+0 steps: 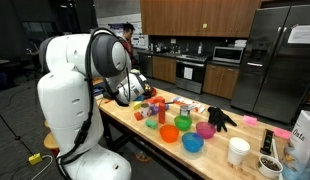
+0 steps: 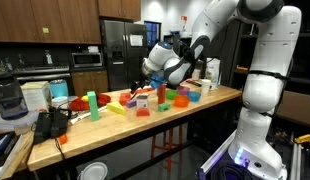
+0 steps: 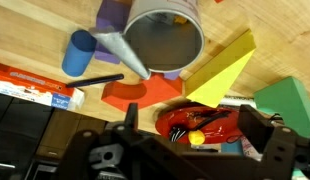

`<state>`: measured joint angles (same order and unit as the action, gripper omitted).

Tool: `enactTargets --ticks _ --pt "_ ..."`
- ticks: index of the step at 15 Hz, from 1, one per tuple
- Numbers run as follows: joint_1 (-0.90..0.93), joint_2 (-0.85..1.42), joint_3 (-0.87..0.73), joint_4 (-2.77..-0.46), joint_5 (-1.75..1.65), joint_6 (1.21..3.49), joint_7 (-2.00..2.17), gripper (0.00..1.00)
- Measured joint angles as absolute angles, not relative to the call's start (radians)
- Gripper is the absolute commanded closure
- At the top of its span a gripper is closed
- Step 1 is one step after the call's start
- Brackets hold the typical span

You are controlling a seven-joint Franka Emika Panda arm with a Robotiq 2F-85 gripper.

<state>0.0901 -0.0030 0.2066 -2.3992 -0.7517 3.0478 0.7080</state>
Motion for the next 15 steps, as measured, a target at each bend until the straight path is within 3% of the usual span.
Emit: enactTargets --ticks 15 --pt "0.1 0.025 0.253 -2.421 -0.497 2.926 0.632 0.0"
